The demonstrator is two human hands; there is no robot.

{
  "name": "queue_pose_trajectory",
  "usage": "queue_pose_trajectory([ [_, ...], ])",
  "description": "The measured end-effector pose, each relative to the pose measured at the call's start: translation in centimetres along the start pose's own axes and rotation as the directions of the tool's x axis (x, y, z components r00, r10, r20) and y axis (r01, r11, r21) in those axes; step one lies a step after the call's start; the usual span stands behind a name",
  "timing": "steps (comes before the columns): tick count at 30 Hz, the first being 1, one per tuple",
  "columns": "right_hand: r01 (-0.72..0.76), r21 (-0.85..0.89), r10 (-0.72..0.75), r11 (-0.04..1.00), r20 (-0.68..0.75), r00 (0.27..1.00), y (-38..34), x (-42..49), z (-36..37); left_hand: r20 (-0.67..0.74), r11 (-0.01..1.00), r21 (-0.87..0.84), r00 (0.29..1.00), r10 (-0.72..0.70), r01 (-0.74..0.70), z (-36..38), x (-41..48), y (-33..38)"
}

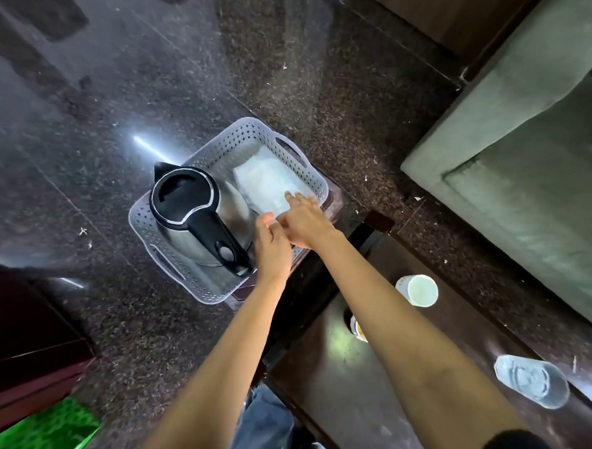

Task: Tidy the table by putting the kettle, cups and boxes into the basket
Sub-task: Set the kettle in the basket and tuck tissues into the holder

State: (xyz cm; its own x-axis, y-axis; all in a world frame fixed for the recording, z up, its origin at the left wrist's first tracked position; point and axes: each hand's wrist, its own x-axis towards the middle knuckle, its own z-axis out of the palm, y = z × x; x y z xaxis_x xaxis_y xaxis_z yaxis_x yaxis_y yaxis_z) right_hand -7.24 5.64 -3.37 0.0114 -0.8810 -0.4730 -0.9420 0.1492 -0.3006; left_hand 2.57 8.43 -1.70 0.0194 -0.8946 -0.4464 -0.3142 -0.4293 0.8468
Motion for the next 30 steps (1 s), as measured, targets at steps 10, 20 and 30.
queue_pose_trajectory([
  [10, -0.029, -0.192, 0.066, 0.981, 0.191, 0.979, -1.0, 2.2, 1.0, -0.045, 0.998, -0.048, 0.999, -0.031, 0.029, -0.1, 0.9, -0.5],
  [20, 0.113, 0.585, 0.114, 0.803, -0.338, 0.934, 0.6, -2.0, -0.8, 0.088, 0.998, -0.037, 0.995, -0.047, 0.05, -0.4, -0.1, 0.6],
  [30, 0.484, 0.859, 0.544, -0.166, -0.33, 0.772, 2.5, -13.2, -3.0, 0.179, 0.957, -0.216, 0.971, -0.156, 0.194, 0.3, -2.0, 2.5],
])
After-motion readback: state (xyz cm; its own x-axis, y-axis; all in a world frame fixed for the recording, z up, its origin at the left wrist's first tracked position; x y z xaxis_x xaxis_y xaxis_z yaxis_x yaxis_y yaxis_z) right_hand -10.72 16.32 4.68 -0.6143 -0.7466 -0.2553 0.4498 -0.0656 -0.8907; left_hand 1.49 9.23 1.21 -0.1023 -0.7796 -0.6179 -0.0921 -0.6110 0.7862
